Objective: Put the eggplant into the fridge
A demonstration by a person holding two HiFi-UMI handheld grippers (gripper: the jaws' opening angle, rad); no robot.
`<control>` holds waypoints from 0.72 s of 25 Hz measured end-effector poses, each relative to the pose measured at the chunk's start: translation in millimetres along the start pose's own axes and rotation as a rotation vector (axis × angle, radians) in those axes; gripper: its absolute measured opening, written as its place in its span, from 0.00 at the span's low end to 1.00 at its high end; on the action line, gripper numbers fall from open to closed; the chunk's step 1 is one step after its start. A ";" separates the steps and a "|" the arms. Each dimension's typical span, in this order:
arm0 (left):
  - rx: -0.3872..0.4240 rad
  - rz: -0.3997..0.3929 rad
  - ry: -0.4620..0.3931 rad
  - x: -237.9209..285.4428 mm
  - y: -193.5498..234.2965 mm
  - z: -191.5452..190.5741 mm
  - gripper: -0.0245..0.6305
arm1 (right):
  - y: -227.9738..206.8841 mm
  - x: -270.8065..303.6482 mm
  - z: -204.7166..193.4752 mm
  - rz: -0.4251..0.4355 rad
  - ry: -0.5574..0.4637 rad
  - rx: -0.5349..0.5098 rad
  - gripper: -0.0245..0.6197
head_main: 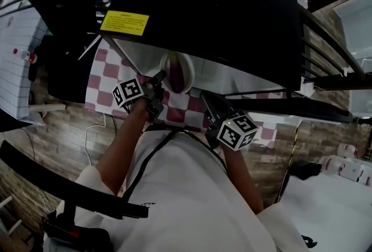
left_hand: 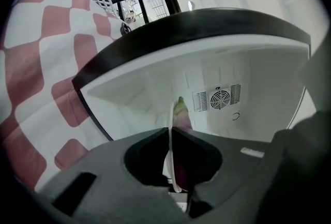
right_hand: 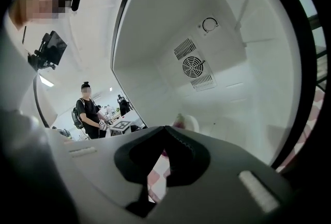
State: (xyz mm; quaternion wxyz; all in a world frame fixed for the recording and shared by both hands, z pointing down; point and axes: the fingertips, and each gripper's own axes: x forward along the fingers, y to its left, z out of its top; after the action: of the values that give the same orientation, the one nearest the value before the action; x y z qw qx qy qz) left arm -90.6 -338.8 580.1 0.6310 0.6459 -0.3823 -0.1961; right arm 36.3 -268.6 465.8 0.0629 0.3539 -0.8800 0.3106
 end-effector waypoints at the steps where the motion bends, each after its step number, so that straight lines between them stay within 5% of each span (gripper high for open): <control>1: 0.000 0.001 0.003 2.6 1.9 0.6 0.07 | -1.2 -0.2 -1.2 -0.005 0.001 0.005 0.05; 18: 0.010 0.020 -0.011 51.3 30.6 8.8 0.07 | -19.0 -5.5 -17.3 -0.043 0.046 0.026 0.05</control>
State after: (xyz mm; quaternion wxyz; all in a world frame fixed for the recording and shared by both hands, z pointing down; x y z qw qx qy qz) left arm -72.3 -380.0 620.3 0.6276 0.6441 -0.3933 -0.1914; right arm 51.1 -265.7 487.4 0.0854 0.3661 -0.8664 0.3286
